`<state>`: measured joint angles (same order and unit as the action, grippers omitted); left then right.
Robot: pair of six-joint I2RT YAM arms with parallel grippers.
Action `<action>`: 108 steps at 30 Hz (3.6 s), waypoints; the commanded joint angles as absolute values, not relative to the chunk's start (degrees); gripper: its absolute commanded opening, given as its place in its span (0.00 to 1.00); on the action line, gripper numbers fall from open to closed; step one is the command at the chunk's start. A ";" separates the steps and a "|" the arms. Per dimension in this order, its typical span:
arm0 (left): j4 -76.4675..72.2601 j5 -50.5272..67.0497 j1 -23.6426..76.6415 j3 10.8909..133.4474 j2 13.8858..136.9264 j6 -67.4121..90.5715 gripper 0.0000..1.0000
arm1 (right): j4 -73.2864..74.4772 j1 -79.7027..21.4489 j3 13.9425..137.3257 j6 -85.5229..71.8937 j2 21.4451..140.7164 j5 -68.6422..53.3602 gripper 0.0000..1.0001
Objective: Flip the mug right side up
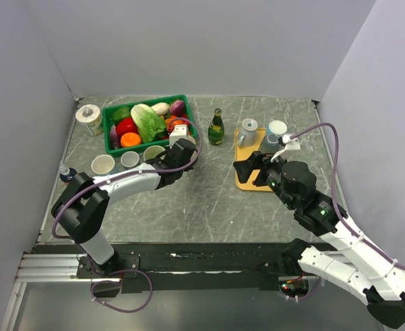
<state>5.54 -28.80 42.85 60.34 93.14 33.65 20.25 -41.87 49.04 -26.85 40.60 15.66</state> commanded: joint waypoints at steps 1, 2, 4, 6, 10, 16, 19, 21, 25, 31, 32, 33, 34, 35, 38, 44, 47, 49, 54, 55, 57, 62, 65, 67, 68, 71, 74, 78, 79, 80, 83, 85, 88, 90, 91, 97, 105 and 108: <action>-5.44 -31.03 43.24 59.07 93.43 31.38 0.01 | 20.13 -42.01 49.22 -25.58 40.87 16.79 0.92; -5.97 -30.85 43.24 58.71 93.69 31.29 0.01 | 20.13 -42.01 49.13 -25.32 40.87 16.70 0.92; -5.89 -31.20 43.24 58.54 93.95 31.55 0.01 | 19.69 -42.01 48.61 -25.31 40.34 16.79 0.92; -6.76 -31.73 43.24 57.92 94.39 31.73 0.01 | 18.64 -42.01 47.82 -25.22 39.56 16.96 0.92; -8.26 -31.20 43.24 56.61 94.75 31.73 0.01 | 18.63 -42.01 47.37 -25.31 39.29 16.96 0.92; -10.90 -31.46 43.24 53.96 95.18 31.46 0.01 | 19.60 -42.01 47.64 -25.84 40.08 18.01 0.92; -11.34 -31.82 43.24 53.35 96.15 31.29 0.01 | 19.34 -42.10 47.20 -25.66 39.55 18.81 0.92; -12.39 -31.55 43.24 52.30 96.77 31.46 0.03 | 19.07 -42.01 46.94 -25.49 38.85 18.98 0.92; -12.13 -30.85 43.24 52.12 97.56 32.17 0.13 | 19.86 -41.92 46.84 -25.66 38.67 20.21 0.92; -11.34 -29.80 43.24 52.03 96.24 32.34 0.34 | 23.02 -41.84 47.90 -27.50 40.78 22.59 0.95; -11.16 -29.62 43.24 51.94 95.54 32.34 0.37 | 23.38 -41.84 48.25 -27.77 41.39 22.85 0.96; -11.25 -29.45 43.24 51.94 95.19 32.26 0.41 | 23.99 -41.92 48.43 -28.03 41.66 22.94 0.97; -11.16 -29.27 43.24 51.86 94.84 32.17 0.49 | 24.26 -41.84 48.60 -28.47 42.01 22.94 0.98; -11.16 -29.27 43.24 51.86 94.31 32.17 0.53 | 24.61 -41.75 49.04 -28.82 42.45 22.94 0.99; -10.72 -29.00 43.16 51.59 92.82 32.25 0.62 | 25.92 -41.57 49.92 -29.35 43.59 22.68 1.00; -14.15 -27.43 43.77 45.72 83.09 33.22 0.80 | 29.96 -41.05 51.77 -31.73 45.17 26.45 1.00; -13.54 -26.37 44.21 43.43 77.46 34.98 0.88 | 31.71 -39.73 52.55 -31.20 46.40 27.16 1.00; -12.66 -25.58 44.38 42.28 74.81 36.12 0.93 | 33.48 -36.84 53.61 -29.89 49.11 26.81 1.00; -7.14 -24.26 44.47 41.04 66.37 36.04 0.96 | 34.64 -24.91 55.28 -24.53 53.70 20.57 1.00; -5.90 -24.34 44.47 40.87 63.92 35.95 0.96 | 34.37 -23.83 55.28 -23.39 55.18 20.48 1.00; -2.83 -24.08 44.47 40.35 61.10 34.64 0.96 | 33.75 -21.37 55.81 -22.33 56.86 21.35 1.00; 3.51 -22.94 44.38 39.38 51.96 32.00 0.96 | 29.45 -16.18 57.04 -15.14 64.24 20.93 1.00; 6.06 -22.33 44.38 39.29 47.74 30.59 0.96 | 27.86 -14.68 58.70 -7.05 69.16 19.07 1.00; 6.07 -21.10 44.38 38.76 45.45 30.24 0.96 | 29.08 -14.68 61.33 -0.54 74.23 20.73 1.00; 5.63 -20.75 44.38 38.50 44.74 29.80 0.96 | 29.18 -14.24 62.04 1.73 75.66 21.09 0.99; 4.05 -20.12 44.38 37.79 43.77 29.44 0.96 | 29.18 -11.96 63.19 8.51 79.18 17.68 0.99; 5.00 -22.76 44.47 37.97 43.77 30.23 0.96 | 26.74 -9.42 62.41 14.22 79.72 10.65 0.99; 5.19 -24.17 44.38 37.27 43.51 31.11 0.96 | 23.83 -7.13 62.40 20.72 83.22 4.41 0.99; 5.27 -24.17 44.47 37.00 43.16 31.11 0.96 | 23.73 -6.60 63.27 21.44 84.19 2.83 0.99; 5.19 -24.43 44.47 36.91 42.98 31.37 0.96 | 24.60 -6.16 64.41 21.71 85.24 -3.54 0.99; 4.92 -25.66 44.39 36.39 41.93 31.73 0.96 | 27.51 -3.96 70.13 19.61 90.25 -10.80 0.98; 4.57 -25.93 44.38 36.21 41.05 31.73 0.96 | 26.99 -3.87 71.80 19.95 93.24 -13.26 0.97; 4.92 -26.89 44.47 35.95 39.91 31.81 0.96 | 26.28 -3.34 73.56 21.09 96.15 -10.38 0.96; 4.92 -27.59 44.47 35.25 39.20 32.17 0.96 | 26.10 -2.73 74.18 21.53 97.20 -10.02 0.96; 4.66 -27.77 44.47 34.98 38.59 32.43 0.96 | 26.02 -2.46 74.44 21.62 97.38 -9.50 0.96; 3.78 -27.60 44.47 34.36 38.58 32.17 0.96 | 24.79 -2.11 72.69 24.25 96.16 -7.30 0.95; 3.87 -27.42 44.47 34.54 40.25 32.08 0.96 | 15.92 -0.79 66.37 29.61 96.50 -8.69 0.95; 3.43 -27.16 44.47 34.19 40.43 31.99 0.96 | 10.67 -0.70 62.78 30.59 95.19 -12.92 0.94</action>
<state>5.34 -26.83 44.29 34.44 40.34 31.33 19.49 -1.28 66.52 27.79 97.21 -8.67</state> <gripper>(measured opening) 0.966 0.945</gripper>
